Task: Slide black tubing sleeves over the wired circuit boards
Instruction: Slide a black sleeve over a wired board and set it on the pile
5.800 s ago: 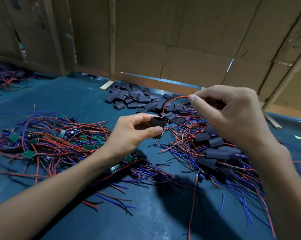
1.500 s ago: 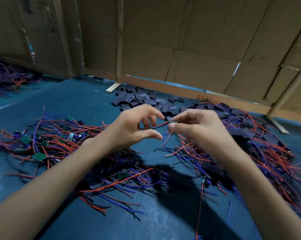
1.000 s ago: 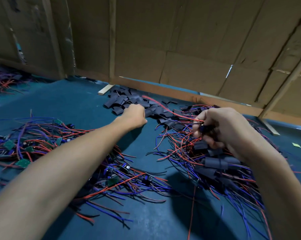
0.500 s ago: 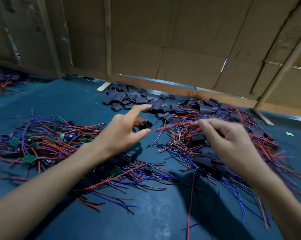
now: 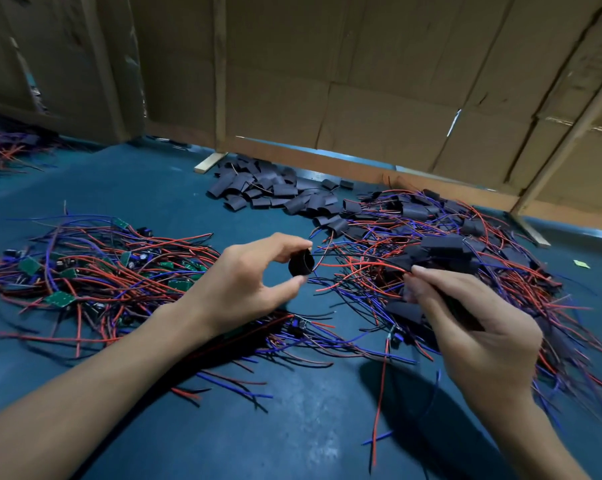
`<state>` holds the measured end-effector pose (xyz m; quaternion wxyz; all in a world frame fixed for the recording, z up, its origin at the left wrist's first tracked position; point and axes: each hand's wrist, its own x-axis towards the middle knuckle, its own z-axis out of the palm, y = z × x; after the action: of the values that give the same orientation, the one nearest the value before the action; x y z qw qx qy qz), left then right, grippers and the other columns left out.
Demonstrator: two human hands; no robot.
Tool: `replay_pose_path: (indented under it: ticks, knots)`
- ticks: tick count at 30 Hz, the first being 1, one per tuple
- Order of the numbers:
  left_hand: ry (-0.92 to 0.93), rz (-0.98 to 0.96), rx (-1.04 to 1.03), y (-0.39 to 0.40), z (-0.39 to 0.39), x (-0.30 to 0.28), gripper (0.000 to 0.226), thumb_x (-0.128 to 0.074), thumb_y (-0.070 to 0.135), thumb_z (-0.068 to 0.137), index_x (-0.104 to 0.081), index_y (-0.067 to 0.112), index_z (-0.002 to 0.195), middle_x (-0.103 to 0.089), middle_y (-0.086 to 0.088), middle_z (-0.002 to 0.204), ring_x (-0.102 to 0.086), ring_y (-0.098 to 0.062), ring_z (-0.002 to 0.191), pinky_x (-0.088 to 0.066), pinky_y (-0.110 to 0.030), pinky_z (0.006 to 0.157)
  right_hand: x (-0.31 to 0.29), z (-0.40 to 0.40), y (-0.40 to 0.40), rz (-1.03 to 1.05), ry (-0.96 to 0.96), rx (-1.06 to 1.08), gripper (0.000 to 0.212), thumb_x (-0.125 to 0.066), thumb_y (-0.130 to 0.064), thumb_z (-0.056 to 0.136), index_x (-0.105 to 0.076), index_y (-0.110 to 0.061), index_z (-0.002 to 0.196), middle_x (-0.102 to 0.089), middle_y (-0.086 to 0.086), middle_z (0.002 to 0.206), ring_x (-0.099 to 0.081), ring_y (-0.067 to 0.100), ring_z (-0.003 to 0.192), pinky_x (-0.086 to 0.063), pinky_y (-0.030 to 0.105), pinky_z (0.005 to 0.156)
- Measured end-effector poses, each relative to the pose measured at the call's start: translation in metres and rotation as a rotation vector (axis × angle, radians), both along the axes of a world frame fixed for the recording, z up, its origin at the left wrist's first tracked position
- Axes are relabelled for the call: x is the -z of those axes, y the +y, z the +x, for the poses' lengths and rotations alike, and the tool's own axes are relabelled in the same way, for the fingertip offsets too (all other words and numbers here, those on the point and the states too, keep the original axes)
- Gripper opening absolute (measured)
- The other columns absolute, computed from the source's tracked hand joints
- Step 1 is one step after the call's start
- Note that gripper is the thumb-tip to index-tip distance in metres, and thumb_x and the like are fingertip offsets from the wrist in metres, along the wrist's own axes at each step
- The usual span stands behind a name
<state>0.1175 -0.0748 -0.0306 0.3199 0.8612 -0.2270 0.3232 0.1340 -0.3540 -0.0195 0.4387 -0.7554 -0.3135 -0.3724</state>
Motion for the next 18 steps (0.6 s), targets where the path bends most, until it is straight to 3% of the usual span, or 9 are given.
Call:
replay_pose_path:
  ticks: [7, 14, 18]
  knots:
    - [-0.022, 0.042, -0.005, 0.0011, -0.0012, -0.0014, 0.046, -0.082, 0.012, 0.083, -0.065, 0.006, 0.125, -0.072, 0.002, 0.115, -0.069, -0.009, 0.105, -0.053, -0.028, 0.097, 0.0032, -0.0007, 0.0035, -0.022, 0.039, 0.001, 0.013, -0.072, -0.007, 0.086, -0.078, -0.004, 0.097, -0.074, -0.002, 0.097, -0.069, 0.001, 0.089, -0.047, 0.012, 0.085]
    - [-0.058, 0.091, 0.010, 0.0009, -0.0034, -0.0010, 0.046, -0.081, 0.013, 0.084, -0.065, 0.007, 0.127, -0.070, 0.002, 0.116, -0.066, -0.009, 0.107, -0.052, -0.030, 0.097, 0.0054, 0.0001, 0.0015, 0.035, 0.095, 0.033, 0.010, -0.076, -0.006, 0.089, -0.078, -0.008, 0.098, -0.075, -0.004, 0.090, -0.070, 0.006, 0.084, -0.049, 0.018, 0.083]
    - [-0.105, 0.181, 0.036, -0.0027, -0.0040, -0.0043, 0.039, -0.076, 0.012, 0.088, -0.066, 0.003, 0.125, -0.070, -0.004, 0.117, -0.067, -0.019, 0.107, -0.053, -0.037, 0.095, 0.0045, -0.0032, 0.0056, -0.045, 0.081, -0.031, 0.012, -0.073, -0.008, 0.086, -0.079, -0.007, 0.097, -0.075, -0.003, 0.093, -0.069, 0.003, 0.084, -0.048, 0.013, 0.079]
